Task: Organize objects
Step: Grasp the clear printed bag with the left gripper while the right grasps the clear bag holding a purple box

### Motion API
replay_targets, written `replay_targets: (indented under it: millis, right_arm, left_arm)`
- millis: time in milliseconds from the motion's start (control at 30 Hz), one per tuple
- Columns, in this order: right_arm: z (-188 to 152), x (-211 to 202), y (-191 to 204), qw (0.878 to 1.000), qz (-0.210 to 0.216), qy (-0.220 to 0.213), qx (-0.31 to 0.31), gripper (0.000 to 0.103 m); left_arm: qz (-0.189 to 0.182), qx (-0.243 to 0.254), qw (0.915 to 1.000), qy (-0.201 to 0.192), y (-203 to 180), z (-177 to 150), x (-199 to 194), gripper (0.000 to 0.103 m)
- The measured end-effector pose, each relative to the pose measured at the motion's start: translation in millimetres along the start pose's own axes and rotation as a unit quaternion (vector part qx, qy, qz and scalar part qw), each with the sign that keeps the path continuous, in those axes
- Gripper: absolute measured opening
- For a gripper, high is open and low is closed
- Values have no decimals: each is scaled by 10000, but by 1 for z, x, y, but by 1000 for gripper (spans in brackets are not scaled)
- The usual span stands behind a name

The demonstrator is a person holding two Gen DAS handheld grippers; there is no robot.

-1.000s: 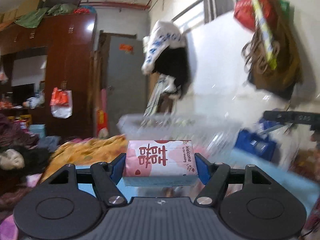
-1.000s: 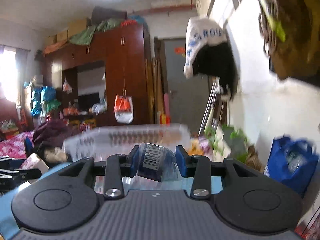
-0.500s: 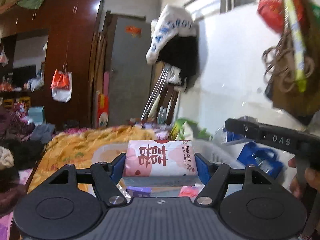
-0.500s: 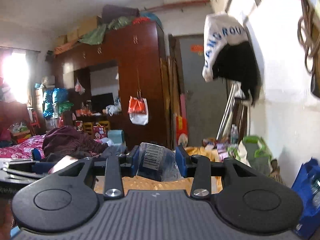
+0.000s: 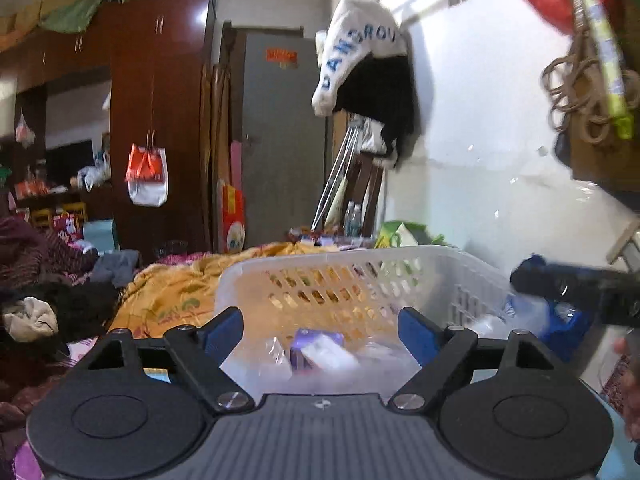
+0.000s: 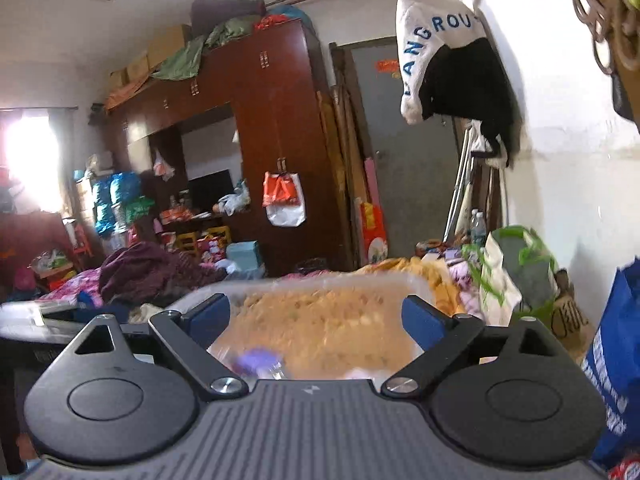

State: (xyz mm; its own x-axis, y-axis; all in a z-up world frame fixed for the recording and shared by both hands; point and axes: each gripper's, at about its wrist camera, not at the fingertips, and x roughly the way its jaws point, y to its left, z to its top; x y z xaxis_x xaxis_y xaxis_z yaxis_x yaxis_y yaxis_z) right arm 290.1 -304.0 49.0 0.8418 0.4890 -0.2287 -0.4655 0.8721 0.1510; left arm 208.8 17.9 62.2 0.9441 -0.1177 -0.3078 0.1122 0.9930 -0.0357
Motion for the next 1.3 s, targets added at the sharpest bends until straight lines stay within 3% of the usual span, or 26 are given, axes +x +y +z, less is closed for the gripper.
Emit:
replay_targets:
  millis: [167, 333, 467, 633, 800, 1000, 1233, 1300]
  right_arm:
    - [-38, -30, 5, 9995, -213, 227, -88, 103]
    - [-58, -50, 9, 9991, -138, 396, 79, 103]
    - [-62, -41, 13, 9982, -59, 562, -197, 103]
    - [-73, -25, 12, 9954, -240, 897, -226, 103]
    - [-80, -28, 12, 9948, -376, 929, -154, 102]
    - [-81, -20, 22, 9914, -621, 1076, -424, 90]
    - [-80, -7, 24, 9891, -425, 1347, -407, 89]
    - [-82, -10, 21, 9901, -341, 1323, -317, 79]
  left_arm:
    - [-419, 72, 9990, -109, -17, -61, -50, 91]
    - [-894, 320, 9954, 112, -38, -112, -71, 91]
    - [-1285, 610, 9893, 319, -51, -134, -72, 91]
    - [-1294, 551, 9895, 348, -50, -142, -70, 94]
    - [-1078, 536, 9926, 175, -46, -147, -79, 94]
    - [-941, 645, 9935, -8, -46, -148, -88, 94]
    - [-967, 735, 9926, 52, -53, -152, -82, 94]
    - [-929, 756, 9928, 4, -52, -152, -84, 94]
